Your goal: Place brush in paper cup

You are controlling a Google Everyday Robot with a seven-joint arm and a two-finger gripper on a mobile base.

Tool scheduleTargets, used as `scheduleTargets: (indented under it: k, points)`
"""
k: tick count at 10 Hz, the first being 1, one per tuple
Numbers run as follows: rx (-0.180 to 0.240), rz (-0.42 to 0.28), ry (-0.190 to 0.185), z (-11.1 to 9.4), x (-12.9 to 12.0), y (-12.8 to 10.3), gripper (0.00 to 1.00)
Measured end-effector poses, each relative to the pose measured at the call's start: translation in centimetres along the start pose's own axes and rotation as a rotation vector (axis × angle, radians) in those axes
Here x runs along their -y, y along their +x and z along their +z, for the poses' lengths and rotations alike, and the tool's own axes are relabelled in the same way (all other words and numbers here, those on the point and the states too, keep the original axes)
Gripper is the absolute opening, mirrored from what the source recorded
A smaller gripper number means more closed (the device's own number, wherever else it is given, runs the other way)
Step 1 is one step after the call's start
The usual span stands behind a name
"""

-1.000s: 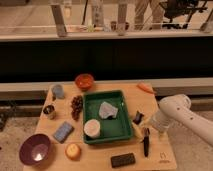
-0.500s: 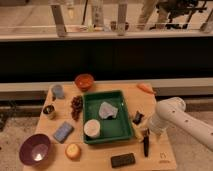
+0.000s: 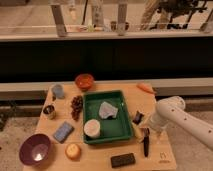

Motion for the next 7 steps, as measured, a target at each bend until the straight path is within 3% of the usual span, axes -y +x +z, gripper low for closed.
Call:
scheduleTargets:
  k: [7]
  points:
    - [0.006, 0.005, -0.009, 0.75, -0.01, 0.37, 0.1]
